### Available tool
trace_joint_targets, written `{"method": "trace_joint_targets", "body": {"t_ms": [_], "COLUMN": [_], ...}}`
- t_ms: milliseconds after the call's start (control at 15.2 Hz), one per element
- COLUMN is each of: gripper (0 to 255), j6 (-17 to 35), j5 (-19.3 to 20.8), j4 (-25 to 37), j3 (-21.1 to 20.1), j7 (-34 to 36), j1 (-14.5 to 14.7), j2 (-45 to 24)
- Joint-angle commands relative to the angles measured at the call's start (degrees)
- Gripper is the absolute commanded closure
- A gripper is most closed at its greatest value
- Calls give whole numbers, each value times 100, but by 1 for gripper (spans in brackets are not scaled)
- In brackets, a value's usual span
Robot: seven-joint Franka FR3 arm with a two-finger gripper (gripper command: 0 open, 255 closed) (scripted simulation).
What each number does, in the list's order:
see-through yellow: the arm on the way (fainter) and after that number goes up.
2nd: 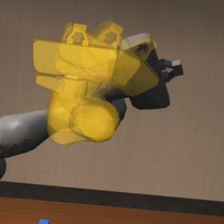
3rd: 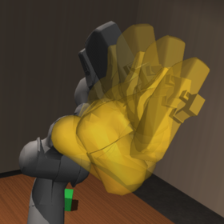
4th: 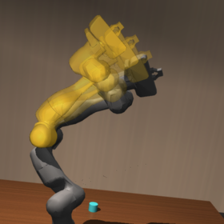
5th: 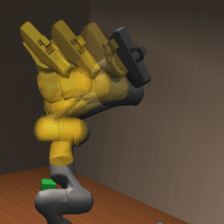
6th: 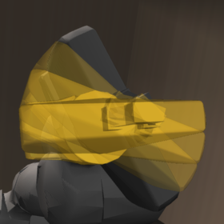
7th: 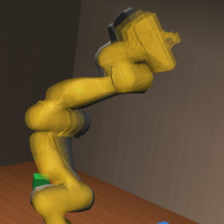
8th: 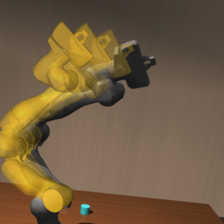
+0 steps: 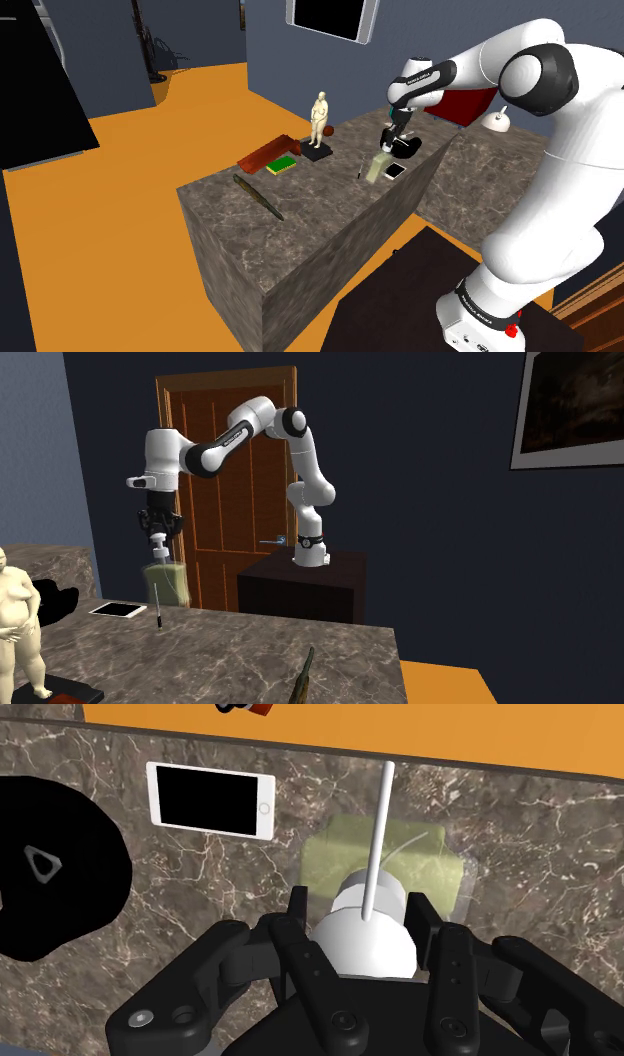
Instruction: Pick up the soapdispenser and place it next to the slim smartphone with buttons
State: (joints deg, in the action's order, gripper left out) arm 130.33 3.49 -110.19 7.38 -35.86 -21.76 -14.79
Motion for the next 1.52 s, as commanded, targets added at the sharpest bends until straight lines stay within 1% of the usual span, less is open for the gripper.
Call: {"method": "trace_joint_targets", "body": {"t_ms": [0, 264, 726, 792, 1122, 1386, 1452], "gripper": [255, 255, 255, 0, 0, 0, 0], "j6": [143, 428, 428, 428, 428, -175, -175], "j5": [0, -11, -11, -10, -11, 31, 32], "j4": [-76, -189, -189, -189, -189, -23, -23], "j3": [-5, -10, -10, -10, -10, -10, -11], "j7": [20, 30, 30, 30, 30, 58, 58], "j1": [6, -1, -1, -1, -1, 47, 46], "j2": [-63, -236, -236, -236, -236, 200, 200]}}
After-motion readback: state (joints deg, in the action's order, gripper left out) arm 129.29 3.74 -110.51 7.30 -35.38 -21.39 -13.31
